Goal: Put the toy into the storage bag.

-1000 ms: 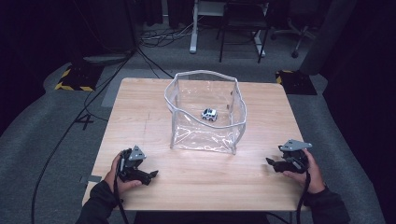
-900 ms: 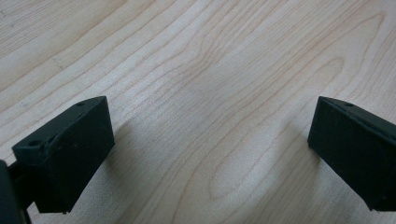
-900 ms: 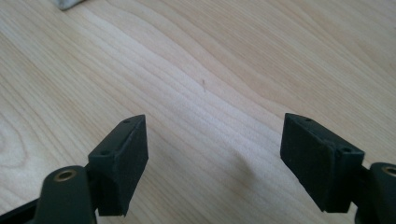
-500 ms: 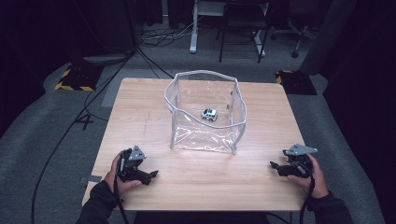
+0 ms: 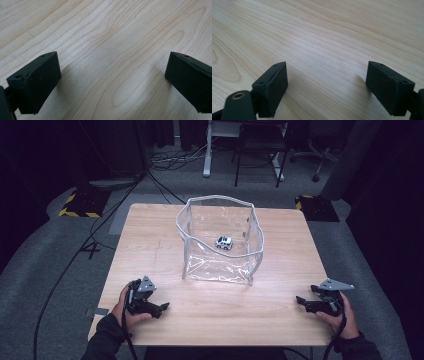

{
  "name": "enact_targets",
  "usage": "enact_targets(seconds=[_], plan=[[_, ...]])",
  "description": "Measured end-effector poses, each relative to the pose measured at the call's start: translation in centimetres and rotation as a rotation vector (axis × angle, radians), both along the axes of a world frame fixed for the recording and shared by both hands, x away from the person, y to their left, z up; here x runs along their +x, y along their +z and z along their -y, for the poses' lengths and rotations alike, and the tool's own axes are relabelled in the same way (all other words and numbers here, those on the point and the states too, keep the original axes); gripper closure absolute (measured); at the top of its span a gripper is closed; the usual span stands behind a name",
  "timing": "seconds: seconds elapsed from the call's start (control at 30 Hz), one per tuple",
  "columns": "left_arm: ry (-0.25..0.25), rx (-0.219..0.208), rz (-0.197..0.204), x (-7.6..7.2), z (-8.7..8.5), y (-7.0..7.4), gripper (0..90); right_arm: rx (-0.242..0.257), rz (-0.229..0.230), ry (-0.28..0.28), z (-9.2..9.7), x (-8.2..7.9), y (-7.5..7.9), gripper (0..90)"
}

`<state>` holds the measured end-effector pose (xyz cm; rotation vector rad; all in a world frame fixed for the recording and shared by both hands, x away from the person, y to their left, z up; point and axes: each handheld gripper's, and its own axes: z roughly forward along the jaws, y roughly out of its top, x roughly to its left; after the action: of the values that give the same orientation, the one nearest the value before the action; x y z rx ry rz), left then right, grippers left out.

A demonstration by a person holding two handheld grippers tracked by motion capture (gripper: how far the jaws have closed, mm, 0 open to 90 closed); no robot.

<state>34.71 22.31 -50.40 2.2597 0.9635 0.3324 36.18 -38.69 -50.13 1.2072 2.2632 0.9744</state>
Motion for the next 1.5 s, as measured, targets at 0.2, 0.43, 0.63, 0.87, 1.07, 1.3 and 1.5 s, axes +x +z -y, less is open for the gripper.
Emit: enact_targets(seconds=[0.2, 0.43, 0.63, 0.87, 1.07, 1.3, 1.5], plan=[[-0.001, 0.000, -0.001, -0.01, 0.00, -0.01, 0.5, 0.012, 0.003, -0.054, 0.68, -0.53, -0.18, 15.7], [0.003, -0.003, -0.005, 0.02, 0.00, -0.02, 0.6, 0.016, 0.003, -0.063, 0.64, -0.79, -0.19, 15.7], [0.011, -0.003, -0.005, 0.00, 0.02, -0.01, 0.6, 0.016, 0.002, -0.065, 0.64, -0.80, -0.19, 15.7], [0.016, -0.001, -0.013, 0.08, 0.04, 0.03, 0.5, 0.016, 0.005, -0.066, 0.63, -0.80, -0.20, 15.7], [0.023, -0.004, -0.010, 0.02, 0.07, 0.01, 0.6, 0.013, 0.007, -0.061, 0.64, -0.78, -0.21, 15.6], [0.023, -0.004, -0.012, 0.03, 0.07, 0.01, 0.6, 0.008, 0.006, -0.058, 0.62, -0.68, -0.21, 15.5], [0.021, -0.002, -0.012, 0.04, 0.05, 0.02, 0.5, 0.007, 0.006, -0.056, 0.64, -0.66, -0.20, 15.5]])
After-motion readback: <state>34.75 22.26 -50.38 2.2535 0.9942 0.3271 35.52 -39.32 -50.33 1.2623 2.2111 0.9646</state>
